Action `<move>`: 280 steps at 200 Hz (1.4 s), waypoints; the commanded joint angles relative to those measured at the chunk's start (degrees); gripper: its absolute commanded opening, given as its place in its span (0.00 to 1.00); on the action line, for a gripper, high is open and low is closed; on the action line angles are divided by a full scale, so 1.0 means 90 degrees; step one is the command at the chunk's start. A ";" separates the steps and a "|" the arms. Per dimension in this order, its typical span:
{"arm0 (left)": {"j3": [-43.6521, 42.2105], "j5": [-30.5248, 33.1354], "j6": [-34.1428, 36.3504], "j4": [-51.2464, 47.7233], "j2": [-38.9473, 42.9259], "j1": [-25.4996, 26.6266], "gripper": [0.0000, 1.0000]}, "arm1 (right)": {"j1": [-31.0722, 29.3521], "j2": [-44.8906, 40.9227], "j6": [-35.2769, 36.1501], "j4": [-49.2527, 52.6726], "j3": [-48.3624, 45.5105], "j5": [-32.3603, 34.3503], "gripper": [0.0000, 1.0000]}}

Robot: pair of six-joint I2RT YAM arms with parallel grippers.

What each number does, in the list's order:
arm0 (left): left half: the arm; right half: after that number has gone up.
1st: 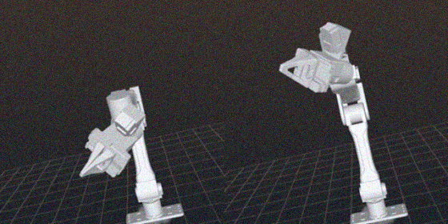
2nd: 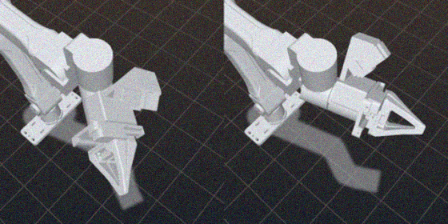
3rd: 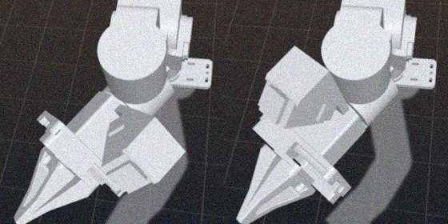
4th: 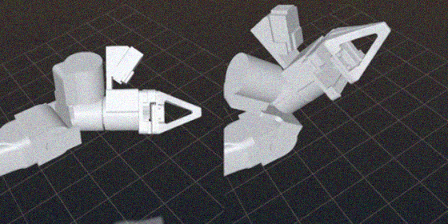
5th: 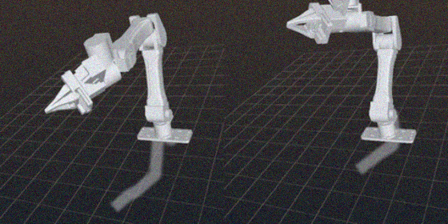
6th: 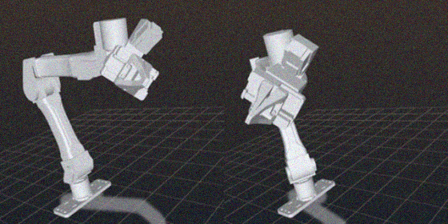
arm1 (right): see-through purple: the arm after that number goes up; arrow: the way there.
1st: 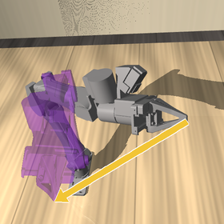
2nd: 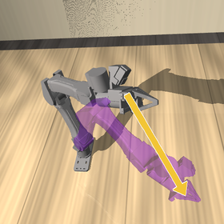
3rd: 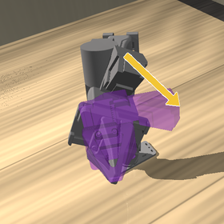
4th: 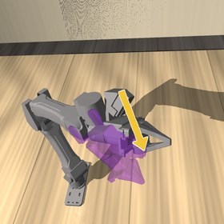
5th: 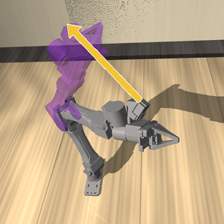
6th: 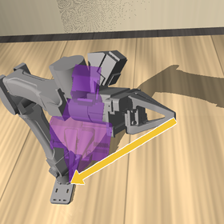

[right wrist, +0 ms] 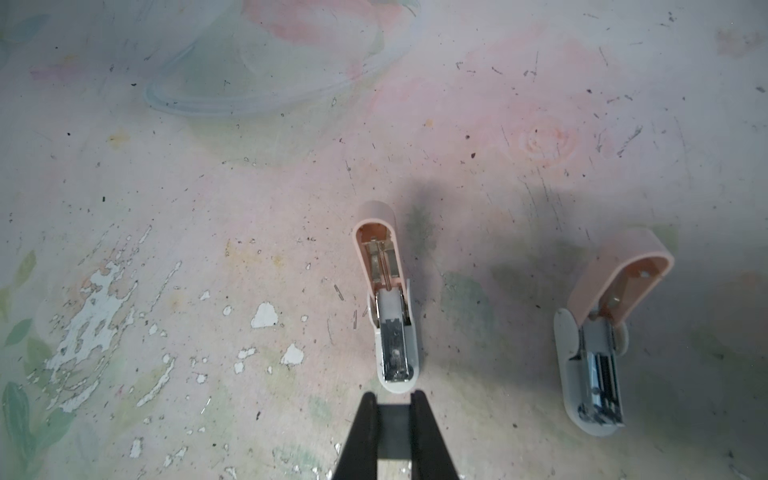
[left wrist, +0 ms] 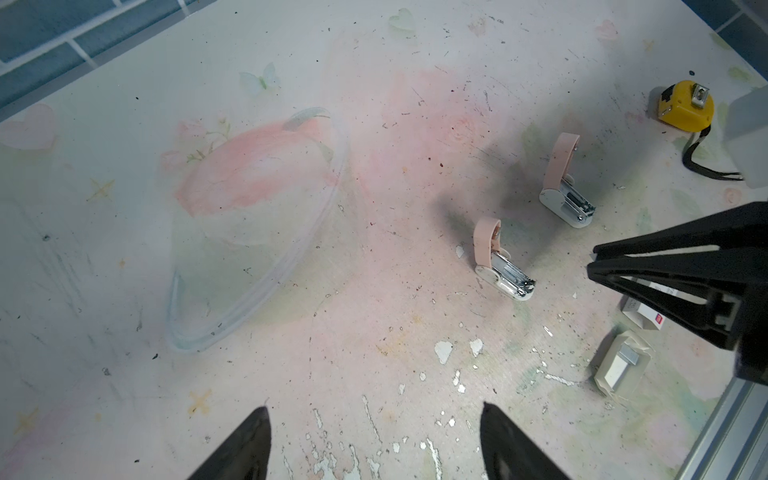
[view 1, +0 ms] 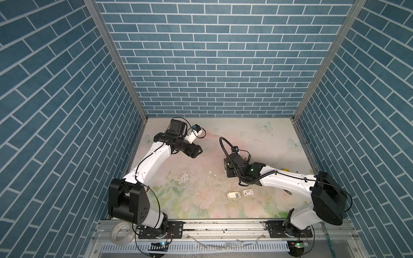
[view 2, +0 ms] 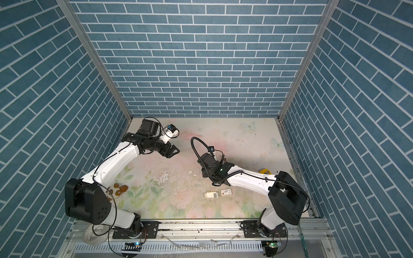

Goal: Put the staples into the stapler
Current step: 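Lower the staple strip into the open stapler's channel with the right gripper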

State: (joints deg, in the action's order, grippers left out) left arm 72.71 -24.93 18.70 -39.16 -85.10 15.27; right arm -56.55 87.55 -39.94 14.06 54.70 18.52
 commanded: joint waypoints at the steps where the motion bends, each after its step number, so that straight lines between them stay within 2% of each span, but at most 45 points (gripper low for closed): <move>1: -0.0041 -0.0134 0.0062 -0.0074 0.0043 -0.0017 0.80 | 0.0109 0.0192 0.0502 -0.0485 -0.0004 -0.0182 0.11; 82: -0.0041 -0.0297 0.0032 -0.0103 -0.0032 -0.0026 0.80 | 0.0170 0.0661 0.0747 -0.1219 -0.0264 -0.0208 0.11; 280: -0.0149 -0.0378 0.0061 -0.0059 -0.0051 -0.0026 0.80 | 0.0191 0.1092 0.0652 -0.1704 -0.0545 -0.0139 0.11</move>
State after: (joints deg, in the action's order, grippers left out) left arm 72.27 -27.33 18.74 -39.16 -85.14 15.25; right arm -55.05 96.42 -34.41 -0.32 50.94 16.69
